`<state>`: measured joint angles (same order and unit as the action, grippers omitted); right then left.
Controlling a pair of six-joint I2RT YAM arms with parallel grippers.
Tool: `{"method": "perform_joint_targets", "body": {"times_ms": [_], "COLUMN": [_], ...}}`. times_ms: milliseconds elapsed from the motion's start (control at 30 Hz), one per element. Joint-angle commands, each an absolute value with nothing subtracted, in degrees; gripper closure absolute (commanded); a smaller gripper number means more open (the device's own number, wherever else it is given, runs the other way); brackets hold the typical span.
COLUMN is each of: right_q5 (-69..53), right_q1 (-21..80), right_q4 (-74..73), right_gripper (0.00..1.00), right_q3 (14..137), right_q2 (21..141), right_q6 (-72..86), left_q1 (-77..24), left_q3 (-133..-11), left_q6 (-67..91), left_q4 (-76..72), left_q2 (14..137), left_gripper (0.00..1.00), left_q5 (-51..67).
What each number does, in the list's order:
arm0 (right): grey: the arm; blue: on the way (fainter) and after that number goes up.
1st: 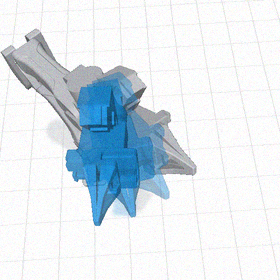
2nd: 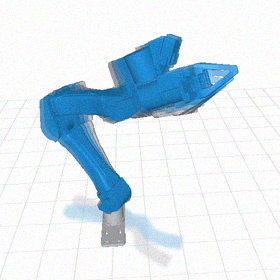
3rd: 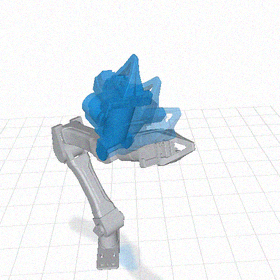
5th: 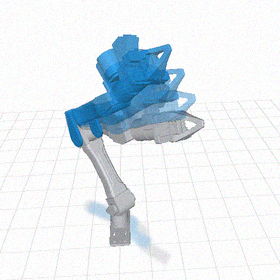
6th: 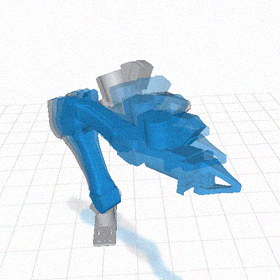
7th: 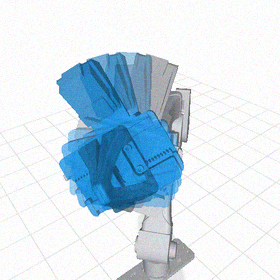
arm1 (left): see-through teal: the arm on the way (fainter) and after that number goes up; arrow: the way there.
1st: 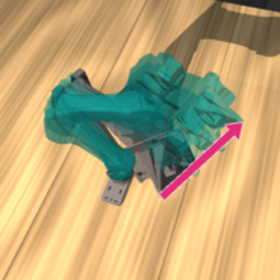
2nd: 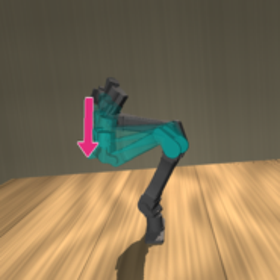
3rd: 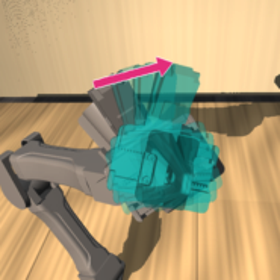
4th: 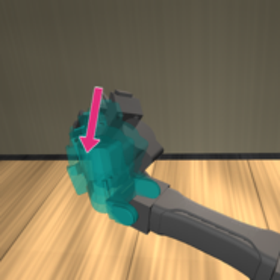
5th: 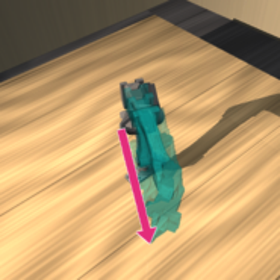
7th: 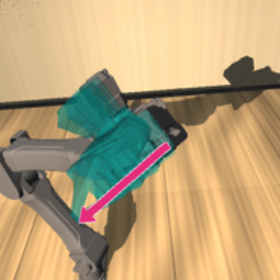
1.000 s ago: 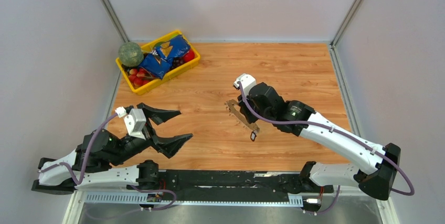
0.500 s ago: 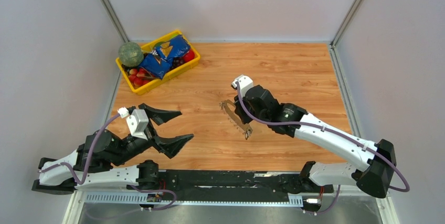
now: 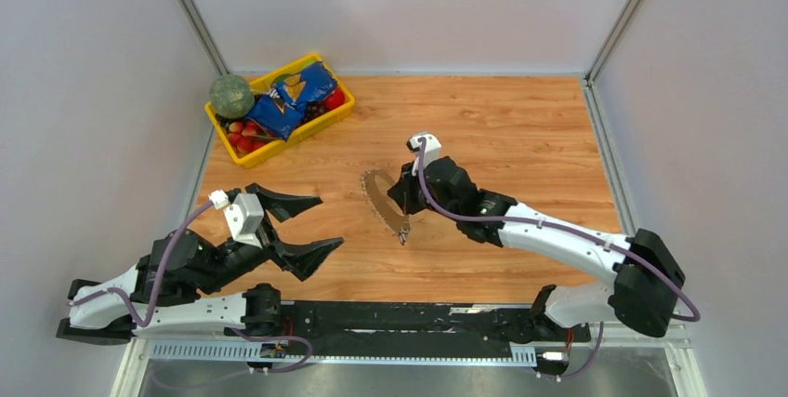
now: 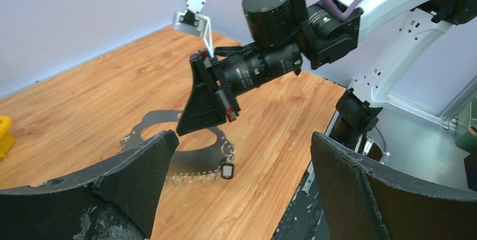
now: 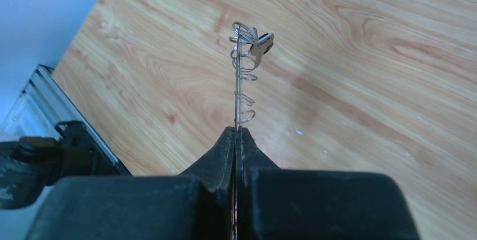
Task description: Put the keys on the keyring
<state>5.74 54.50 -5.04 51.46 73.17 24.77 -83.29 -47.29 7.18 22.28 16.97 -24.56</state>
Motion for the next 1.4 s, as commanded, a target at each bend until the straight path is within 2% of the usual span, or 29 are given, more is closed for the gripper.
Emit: {"method": "perform_joint_targets", "body": {"times_ms": [0, 433, 867, 1033, 1367], "right_q5": [4.28, 7.0, 7.91, 8.37, 9.24], "right_q1": [54.53, 54.06, 46.05, 43.55, 39.82], "right_q4": [9.13, 12.48, 12.91, 13.42, 14.5], "right_gripper": [1.0, 1.0, 1.0, 0.92, 0.67], "right_q3": [52.06, 53.7, 44.52, 41.91, 39.41], "right_q2": [78.58, 90.71, 86.96, 86.35, 86.81], "right_q6": [32.12, 32.63, 33.39, 33.57, 34.66], "left_q1": [-83.41, -83.41, -83.41, -83.41, -83.36], "left_q3": [-47.11, -46.9, -46.71, -46.63, -46.58], "left_q6": [7.11, 7.45, 7.67, 7.73, 7.56], "left_q4": [21.9, 22.13, 21.9, 21.98, 22.04], "left_q2": [17.63, 17.09, 17.04, 16.91, 17.55], "left_gripper": [0.0, 0.0, 0.0, 0.0, 0.0], "left_q5": [-25.0, -24.81, -23.67, -23.78, -24.31]}}
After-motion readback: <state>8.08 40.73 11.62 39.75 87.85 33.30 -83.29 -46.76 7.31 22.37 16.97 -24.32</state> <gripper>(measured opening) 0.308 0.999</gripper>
